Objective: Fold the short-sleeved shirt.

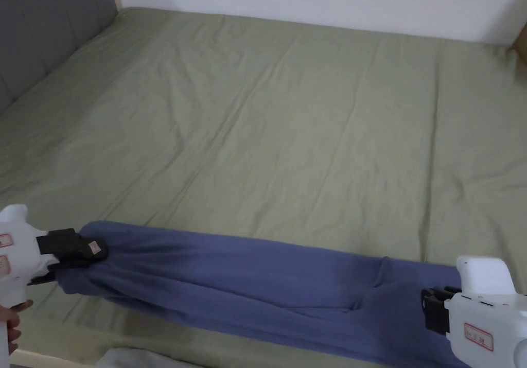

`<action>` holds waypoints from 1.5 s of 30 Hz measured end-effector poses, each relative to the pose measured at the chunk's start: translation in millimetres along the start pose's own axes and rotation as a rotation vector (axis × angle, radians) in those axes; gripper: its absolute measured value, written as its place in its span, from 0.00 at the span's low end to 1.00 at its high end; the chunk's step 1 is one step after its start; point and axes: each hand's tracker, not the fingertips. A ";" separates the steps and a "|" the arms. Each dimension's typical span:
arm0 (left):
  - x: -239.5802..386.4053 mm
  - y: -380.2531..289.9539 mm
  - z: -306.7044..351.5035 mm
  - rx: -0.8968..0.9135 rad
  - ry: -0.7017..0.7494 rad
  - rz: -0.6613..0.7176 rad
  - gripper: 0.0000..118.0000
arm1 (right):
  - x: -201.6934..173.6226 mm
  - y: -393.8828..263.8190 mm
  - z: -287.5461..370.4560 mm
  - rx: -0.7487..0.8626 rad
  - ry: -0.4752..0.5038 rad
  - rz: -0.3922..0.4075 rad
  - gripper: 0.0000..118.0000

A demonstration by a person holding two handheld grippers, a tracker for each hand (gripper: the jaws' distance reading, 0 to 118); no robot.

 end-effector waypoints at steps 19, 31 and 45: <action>194.0 -96.6 -80.6 -0.131 -0.106 -0.537 0.07 | 21.4 -9.9 12.5 0.063 0.015 -0.099 0.02; 204.2 -150.6 -124.9 -0.223 -0.206 -0.472 0.96 | 64.6 -27.9 23.4 0.076 -0.048 -0.193 0.02; 152.1 -134.9 -127.8 -0.186 -0.050 -0.391 0.02 | 77.9 -34.0 25.3 0.094 -0.053 -0.273 0.02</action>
